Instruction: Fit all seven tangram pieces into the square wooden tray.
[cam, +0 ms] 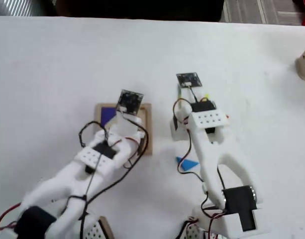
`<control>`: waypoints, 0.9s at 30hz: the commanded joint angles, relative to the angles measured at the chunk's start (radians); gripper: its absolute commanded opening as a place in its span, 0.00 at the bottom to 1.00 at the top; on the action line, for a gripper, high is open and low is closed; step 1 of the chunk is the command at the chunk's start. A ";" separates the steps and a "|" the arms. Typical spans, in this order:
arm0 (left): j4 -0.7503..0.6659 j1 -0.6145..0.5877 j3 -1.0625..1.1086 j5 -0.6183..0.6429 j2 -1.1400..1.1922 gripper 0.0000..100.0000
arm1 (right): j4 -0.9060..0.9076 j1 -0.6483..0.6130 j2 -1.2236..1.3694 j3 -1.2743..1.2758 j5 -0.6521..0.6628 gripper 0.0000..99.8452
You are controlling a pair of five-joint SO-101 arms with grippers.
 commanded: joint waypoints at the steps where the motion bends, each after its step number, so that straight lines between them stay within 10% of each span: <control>1: -0.028 -0.012 -0.104 0.003 0.105 0.02 | -0.013 0.010 -0.031 -0.008 0.009 0.02; 27: 0.080 -0.113 -0.178 0.011 0.108 0.02 | -0.013 0.012 -0.035 -0.009 0.015 0.02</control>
